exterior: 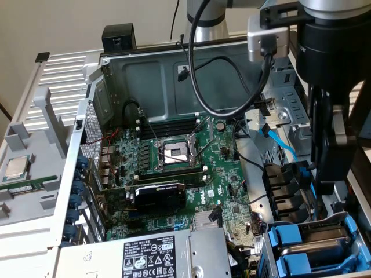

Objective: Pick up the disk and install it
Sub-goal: 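Insert the first disk wire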

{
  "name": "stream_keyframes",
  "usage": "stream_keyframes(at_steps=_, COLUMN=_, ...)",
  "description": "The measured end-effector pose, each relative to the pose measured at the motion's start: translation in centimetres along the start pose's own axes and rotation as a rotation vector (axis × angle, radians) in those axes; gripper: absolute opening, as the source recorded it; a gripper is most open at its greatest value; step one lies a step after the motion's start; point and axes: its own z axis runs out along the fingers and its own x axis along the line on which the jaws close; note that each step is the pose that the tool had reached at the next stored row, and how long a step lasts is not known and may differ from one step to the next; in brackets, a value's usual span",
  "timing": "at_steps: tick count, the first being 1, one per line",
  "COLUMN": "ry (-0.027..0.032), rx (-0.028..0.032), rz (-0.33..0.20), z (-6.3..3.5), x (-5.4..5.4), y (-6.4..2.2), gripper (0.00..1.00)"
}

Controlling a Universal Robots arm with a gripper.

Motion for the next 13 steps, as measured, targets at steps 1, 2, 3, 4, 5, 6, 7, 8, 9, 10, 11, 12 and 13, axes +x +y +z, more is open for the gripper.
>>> stream_keyframes(at_steps=1, ry=0.0003, rx=-0.0001, rz=0.001, z=0.00, x=0.0, y=0.00, gripper=0.50)
stream_keyframes(at_steps=2, ry=0.0004, rx=-0.0002, rz=0.002, z=0.01, x=0.0, y=0.00, gripper=0.44)
stream_keyframes(at_steps=3, ry=0.0007, rx=-0.0003, rz=0.003, z=0.01, x=0.0, y=0.00, gripper=0.44)
stream_keyframes(at_steps=4, ry=0.0008, rx=-0.0004, rz=0.004, z=0.02, x=0.0, y=0.00, gripper=0.38)
stream_keyframes(at_steps=5, ry=0.0009, rx=-0.0005, rz=0.006, z=0.02, x=0.0, y=0.00, gripper=0.35)
stream_keyframes(at_steps=6, ry=0.0010, rx=-0.0004, rz=0.007, z=0.02, x=0.0, y=0.02, gripper=0.35)
stream_keyframes(at_steps=7, ry=0.0010, rx=-0.0001, rz=0.008, z=0.02, x=0.0, y=0.07, gripper=0.35)
stream_keyframes(at_steps=8, ry=0.0007, rx=0.0005, rz=0.009, z=0.01, x=0.0, y=0.17, gripper=0.35)
stream_keyframes(at_steps=9, ry=0.0006, rx=0.0013, rz=0.010, z=-0.02, x=0.1, y=0.32, gripper=0.35)
stream_keyframes(at_steps=10, ry=0.0008, rx=0.0022, rz=0.010, z=-0.07, x=0.1, y=0.51, gripper=0.35)
stream_keyframes(at_steps=11, ry=0.0004, rx=0.0031, rz=0.010, z=-0.10, x=0.1, y=0.72, gripper=0.35)
stream_keyframes(at_steps=12, ry=0.0004, rx=0.0037, rz=0.010, z=-0.14, x=0.1, y=0.95, gripper=0.35)
stream_keyframes(at_steps=13, ry=0.0001, rx=0.0048, rz=0.011, z=-0.19, x=0.1, y=1.15, gripper=0.35)
